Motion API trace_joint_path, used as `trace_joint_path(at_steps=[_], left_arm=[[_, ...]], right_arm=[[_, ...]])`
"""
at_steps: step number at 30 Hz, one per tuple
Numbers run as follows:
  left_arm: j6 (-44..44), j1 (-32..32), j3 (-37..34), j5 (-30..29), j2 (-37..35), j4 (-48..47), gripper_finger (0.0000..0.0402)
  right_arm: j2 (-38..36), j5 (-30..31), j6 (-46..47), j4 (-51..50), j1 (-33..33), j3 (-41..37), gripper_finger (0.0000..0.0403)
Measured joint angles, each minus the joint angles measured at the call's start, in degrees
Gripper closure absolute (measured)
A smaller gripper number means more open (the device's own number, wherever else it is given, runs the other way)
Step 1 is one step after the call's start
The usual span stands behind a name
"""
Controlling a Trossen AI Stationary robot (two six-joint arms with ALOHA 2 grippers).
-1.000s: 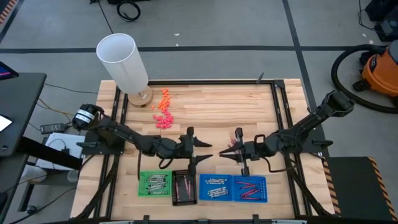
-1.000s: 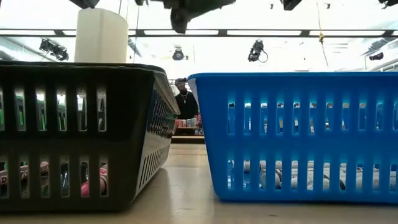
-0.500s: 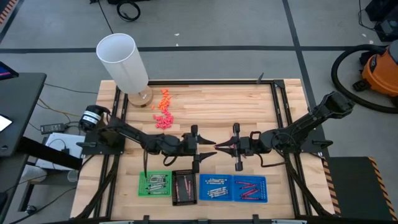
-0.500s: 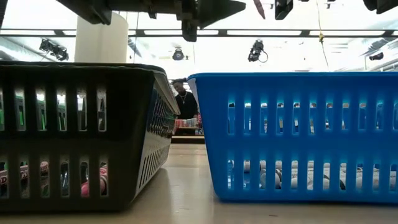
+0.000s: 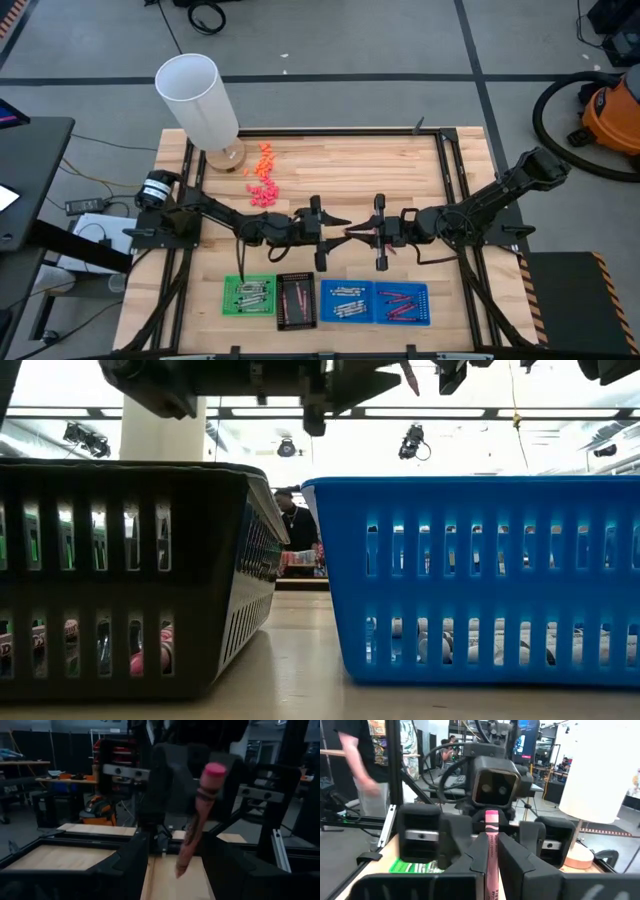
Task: Sort crayons
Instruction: Put the pink crayon into the black bin
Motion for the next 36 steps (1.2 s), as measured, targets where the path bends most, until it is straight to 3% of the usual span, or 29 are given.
trace_joint_path(at_steps=[11,22,36], left_arm=[[1.6,0.3,3.0,0.0,2.8,-1.9,0.0269],[1.5,0.5,3.0,0.0,2.8,-3.7,0.0381],[1.3,-2.0,3.0,0.0,2.5,-15.7,0.0371]], right_arm=[[1.3,-0.1,0.2,0.3,-0.4,0.0,0.0366],[2.8,3.6,2.2,0.8,-0.2,0.0,0.0332],[0.2,7.6,8.3,-7.7,1.7,0.0,0.0249]])
